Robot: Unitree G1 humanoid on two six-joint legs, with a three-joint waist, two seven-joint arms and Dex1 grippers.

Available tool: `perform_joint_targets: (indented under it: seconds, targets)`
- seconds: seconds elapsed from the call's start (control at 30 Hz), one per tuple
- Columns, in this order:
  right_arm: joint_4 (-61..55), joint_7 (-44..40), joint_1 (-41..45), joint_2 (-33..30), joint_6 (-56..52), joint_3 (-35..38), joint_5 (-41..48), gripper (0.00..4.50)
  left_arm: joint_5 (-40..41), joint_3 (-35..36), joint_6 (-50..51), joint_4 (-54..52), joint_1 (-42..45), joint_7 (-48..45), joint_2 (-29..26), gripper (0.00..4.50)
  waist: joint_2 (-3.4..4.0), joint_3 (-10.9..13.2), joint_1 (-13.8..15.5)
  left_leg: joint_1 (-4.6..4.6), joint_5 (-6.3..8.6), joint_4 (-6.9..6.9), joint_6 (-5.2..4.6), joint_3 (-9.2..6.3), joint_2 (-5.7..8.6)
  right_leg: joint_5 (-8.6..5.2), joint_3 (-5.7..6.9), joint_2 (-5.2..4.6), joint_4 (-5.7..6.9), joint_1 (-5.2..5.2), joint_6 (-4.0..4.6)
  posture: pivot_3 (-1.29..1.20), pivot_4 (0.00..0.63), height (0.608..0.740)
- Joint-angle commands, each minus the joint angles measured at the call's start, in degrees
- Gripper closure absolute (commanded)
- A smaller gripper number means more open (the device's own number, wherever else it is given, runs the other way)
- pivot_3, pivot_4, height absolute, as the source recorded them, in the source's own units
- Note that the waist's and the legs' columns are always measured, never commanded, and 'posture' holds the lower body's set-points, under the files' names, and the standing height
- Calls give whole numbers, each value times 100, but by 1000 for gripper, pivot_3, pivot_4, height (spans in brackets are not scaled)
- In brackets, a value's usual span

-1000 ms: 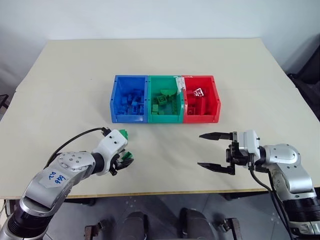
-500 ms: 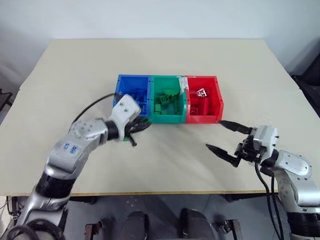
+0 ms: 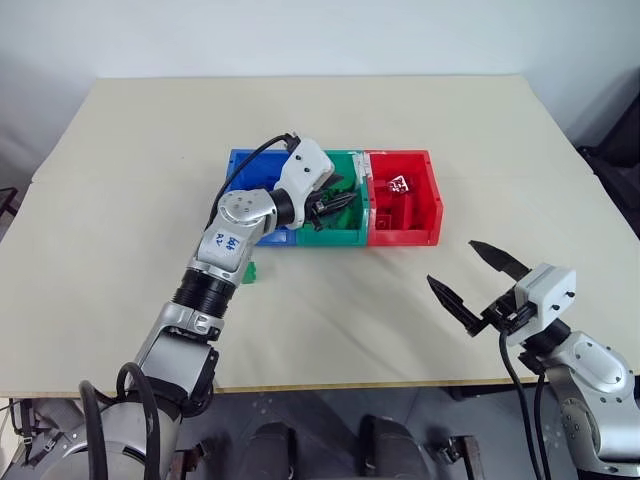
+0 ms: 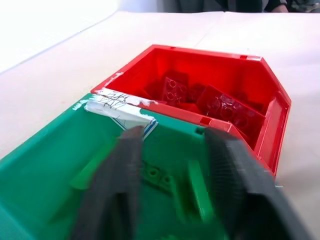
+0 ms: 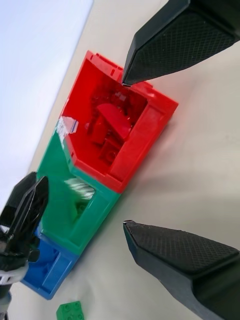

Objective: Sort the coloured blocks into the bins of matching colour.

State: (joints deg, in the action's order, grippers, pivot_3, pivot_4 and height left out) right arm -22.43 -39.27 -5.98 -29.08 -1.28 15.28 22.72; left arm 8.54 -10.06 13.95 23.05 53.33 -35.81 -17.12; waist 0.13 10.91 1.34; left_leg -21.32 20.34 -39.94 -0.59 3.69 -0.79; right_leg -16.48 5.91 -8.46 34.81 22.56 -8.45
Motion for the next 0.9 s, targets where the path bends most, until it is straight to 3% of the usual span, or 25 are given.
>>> perform_joint_targets:
  seconds: [0.03, 0.17, 0.33, 0.6, 0.77, 0.9]
  targets:
    - [1, -241, 19, -133, 234, 131, 132, 0, 155, 347, -48, -737, -361, -123, -236, 1082, 0, 0, 0, 0, 0, 0, 0, 0, 0, 0, 0, 0, 1, 0, 0, 0, 150, 740]
    - [459, -863, 282, -249, 427, -24, 337, 0, 361, 790, 252, -1874, -1152, -57, -562, 47, 0, 0, -27, 3, 0, 1, 0, -1, -5, 0, -2, 2, 1, 0, 0, 0, 150, 740]
    - [1309, -1878, 1152, -445, 594, -568, 317, 0, 705, 1997, -252, -3341, -2990, -385, -1414, 47, 1, 0, -155, 10, 0, 0, 0, -4, -10, -1, -6, 0, 6, -2, 1, 0, 150, 740]
    - [2290, -3576, 2342, -697, 454, -1330, 497, 0, 1569, 4065, -436, -4004, -5617, -934, -1993, 47, 0, 1, -109, 9, 4, -6, -5, -34, -16, -1, 0, -15, 4, -10, 2, 0, 150, 740]
    - [2557, -4170, 2868, -678, 305, -1685, 469, 0, 1732, 4554, -735, -3598, -6444, -1444, -2130, 47, 1, 1, -93, 7, 6, -5, -5, -69, -10, -1, 6, -14, 3, -10, 3, 0, 150, 740]
    - [2665, -4285, 2979, -675, 333, -1746, 419, 0, 1892, 4516, -672, -3466, -6446, -1616, -2238, 47, 1, 1, -82, 6, 7, -4, -3, -69, -8, -1, 7, -13, 1, -10, 3, 0, 150, 740]
